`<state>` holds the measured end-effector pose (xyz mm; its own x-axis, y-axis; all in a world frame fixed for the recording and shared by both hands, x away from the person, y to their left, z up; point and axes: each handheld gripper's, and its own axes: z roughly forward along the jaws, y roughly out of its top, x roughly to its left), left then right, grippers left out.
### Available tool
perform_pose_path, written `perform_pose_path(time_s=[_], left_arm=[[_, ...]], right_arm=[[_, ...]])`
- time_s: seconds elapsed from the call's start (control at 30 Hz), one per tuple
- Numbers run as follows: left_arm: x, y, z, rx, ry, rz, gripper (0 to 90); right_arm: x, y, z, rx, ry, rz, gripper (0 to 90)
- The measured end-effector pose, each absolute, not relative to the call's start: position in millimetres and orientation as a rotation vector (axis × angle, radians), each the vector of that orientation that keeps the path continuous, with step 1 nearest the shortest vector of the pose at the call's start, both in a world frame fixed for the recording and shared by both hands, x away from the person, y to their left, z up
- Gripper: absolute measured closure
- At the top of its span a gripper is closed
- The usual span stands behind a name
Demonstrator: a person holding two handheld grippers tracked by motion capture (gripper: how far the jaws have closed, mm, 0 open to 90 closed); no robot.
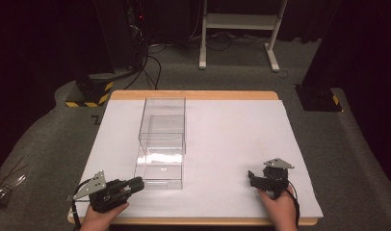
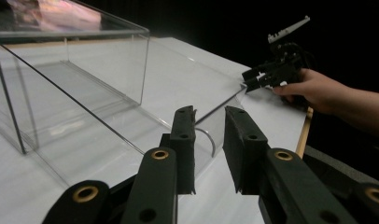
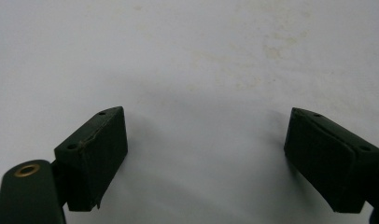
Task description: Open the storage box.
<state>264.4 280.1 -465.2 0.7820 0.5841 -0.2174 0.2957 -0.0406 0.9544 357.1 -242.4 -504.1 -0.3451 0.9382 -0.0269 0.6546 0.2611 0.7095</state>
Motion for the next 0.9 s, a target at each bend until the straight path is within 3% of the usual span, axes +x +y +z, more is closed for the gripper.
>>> perform_pose_path(time_s=[0.47,0.9], left_arm=[[262.9,298.0,-452.8,1.547,0.77,0.421,60.0],[268.8,322.7,-456.4,1.473,0.94,0.543,50.5]], right_arm=[[357.1,-242.5,-504.1,1.439,2.091,0.847,13.3],[357.1,-242.5,-504.1,1.439,2.091,0.848,13.3]])
